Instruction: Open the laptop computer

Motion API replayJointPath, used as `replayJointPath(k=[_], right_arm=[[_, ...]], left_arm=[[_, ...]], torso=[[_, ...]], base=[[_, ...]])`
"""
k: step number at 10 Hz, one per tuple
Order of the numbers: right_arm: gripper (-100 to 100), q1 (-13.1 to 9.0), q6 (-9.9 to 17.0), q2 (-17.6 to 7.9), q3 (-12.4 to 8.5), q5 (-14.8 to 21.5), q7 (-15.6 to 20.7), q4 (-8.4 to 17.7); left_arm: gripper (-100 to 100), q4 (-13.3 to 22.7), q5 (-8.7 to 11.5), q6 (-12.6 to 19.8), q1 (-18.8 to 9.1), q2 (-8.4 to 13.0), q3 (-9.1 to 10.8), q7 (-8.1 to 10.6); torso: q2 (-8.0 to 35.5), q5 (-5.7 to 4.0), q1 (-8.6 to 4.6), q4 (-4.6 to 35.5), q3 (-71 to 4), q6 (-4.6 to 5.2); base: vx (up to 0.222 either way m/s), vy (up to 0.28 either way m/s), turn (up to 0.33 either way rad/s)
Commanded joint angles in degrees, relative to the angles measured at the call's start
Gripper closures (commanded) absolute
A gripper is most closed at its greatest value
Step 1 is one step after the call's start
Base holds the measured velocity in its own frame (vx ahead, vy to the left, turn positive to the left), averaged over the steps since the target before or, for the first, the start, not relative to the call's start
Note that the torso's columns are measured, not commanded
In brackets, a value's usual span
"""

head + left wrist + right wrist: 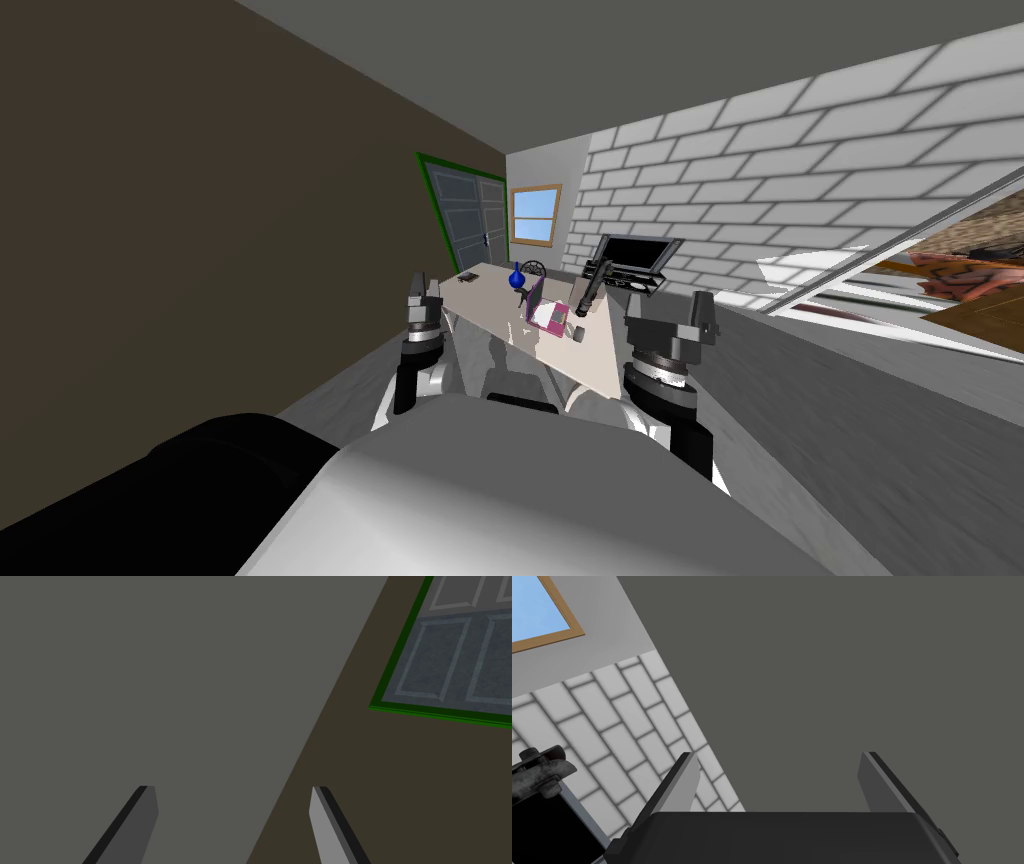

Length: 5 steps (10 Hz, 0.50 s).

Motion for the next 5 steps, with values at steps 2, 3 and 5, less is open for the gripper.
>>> replayJointPath(k=[2,3,5], right_arm=[[0,0.0,0.0,0.0,0.0,0.0,0.0,0.0],[0,0.0,0.0,0.0,0.0,0.0,0.0,0.0],[0,0.0,0.0,0.0,0.0,0.0,0.0,0.0]], left_arm=[[0,0.0,0.0,0.0,0.0,0.0,0.00,0.00],[0,0.0,0.0,0.0,0.0,0.0,0.00,0.00],[0,0.0,0.0,0.0,0.0,0.0,0.00,0.00]], torso=[[6.0,0.00,0.00,6.0,-12.0,0.00],[10.0,0.00,0.00,10.1,-20.1,0.00],[18.5,0.00,0.00,18.5,-36.9,0.00]], base=[[0.000,0.000,0.000],[0.000,0.000,0.000],[0.000,0.000,0.000]])
